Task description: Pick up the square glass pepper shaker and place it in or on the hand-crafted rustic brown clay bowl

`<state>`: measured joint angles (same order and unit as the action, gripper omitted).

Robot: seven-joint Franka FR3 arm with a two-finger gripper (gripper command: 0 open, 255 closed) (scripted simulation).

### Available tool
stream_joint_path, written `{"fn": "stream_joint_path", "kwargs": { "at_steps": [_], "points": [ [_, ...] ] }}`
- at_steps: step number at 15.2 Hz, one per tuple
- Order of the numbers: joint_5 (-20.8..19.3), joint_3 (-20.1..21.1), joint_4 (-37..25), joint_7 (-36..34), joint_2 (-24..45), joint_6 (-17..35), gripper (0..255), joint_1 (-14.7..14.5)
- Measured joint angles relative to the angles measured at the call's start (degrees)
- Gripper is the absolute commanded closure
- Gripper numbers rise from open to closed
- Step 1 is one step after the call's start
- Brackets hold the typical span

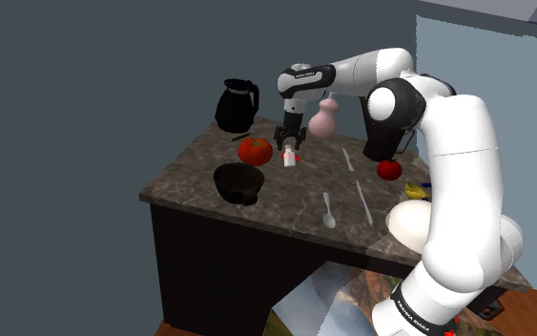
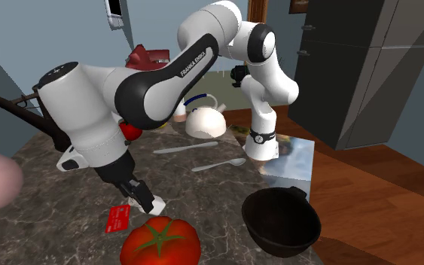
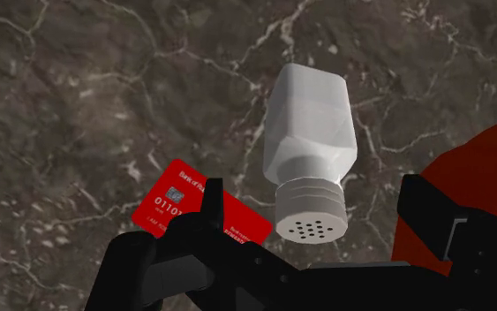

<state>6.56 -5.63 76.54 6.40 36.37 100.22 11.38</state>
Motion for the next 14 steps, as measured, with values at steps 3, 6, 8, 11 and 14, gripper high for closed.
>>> {"fn": "stream_joint_path", "kwargs": {
  "at_steps": [3, 6, 8, 11, 14],
  "points": [
    [0.0, 0.0, 0.1, 0.0, 0.0, 0.0, 255, 0.0],
    [0.0, 0.0, 0.0, 0.0, -0.1, 0.1, 255, 0.0],
    [0.0, 0.0, 0.0, 0.0, -0.1, 0.1, 255, 0.0],
    [0.0, 0.0, 0.0, 0.0, -0.1, 0.0, 255, 0.0],
    [0.0, 0.0, -0.3, 0.0, -0.1, -0.3, 255, 0.0]
  ]
}}
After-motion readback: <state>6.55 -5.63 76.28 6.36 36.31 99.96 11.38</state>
